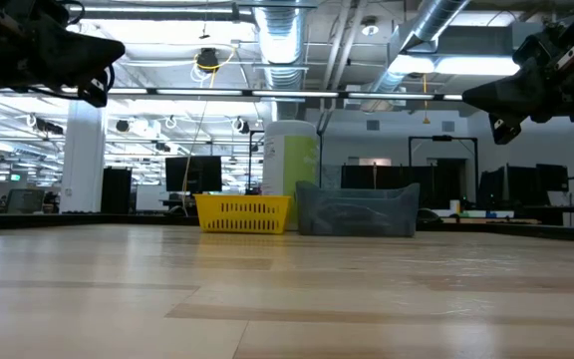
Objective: Pick & Place Travel size toiletries
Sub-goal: Return to Home Position
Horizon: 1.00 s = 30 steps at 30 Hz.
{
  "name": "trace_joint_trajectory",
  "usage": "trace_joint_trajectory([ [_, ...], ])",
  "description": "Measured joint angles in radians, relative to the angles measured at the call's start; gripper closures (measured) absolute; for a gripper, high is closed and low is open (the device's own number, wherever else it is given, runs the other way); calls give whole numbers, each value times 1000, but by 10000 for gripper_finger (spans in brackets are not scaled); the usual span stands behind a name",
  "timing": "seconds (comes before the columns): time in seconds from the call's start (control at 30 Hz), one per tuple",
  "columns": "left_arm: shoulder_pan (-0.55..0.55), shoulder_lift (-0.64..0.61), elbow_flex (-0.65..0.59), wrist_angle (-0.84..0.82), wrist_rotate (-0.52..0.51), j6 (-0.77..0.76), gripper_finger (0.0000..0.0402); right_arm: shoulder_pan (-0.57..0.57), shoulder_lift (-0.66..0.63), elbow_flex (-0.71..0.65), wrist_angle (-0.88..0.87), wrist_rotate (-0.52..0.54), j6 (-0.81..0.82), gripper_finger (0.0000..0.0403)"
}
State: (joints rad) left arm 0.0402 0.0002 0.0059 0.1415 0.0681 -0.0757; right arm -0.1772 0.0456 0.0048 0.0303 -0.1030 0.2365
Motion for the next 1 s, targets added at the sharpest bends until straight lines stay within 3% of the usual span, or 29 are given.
trace_joint_trajectory([
  [1.0, 0, 87, 0, -38, 0, 0, 401, 0, 0, 0, 0, 0, 0, 403],
])
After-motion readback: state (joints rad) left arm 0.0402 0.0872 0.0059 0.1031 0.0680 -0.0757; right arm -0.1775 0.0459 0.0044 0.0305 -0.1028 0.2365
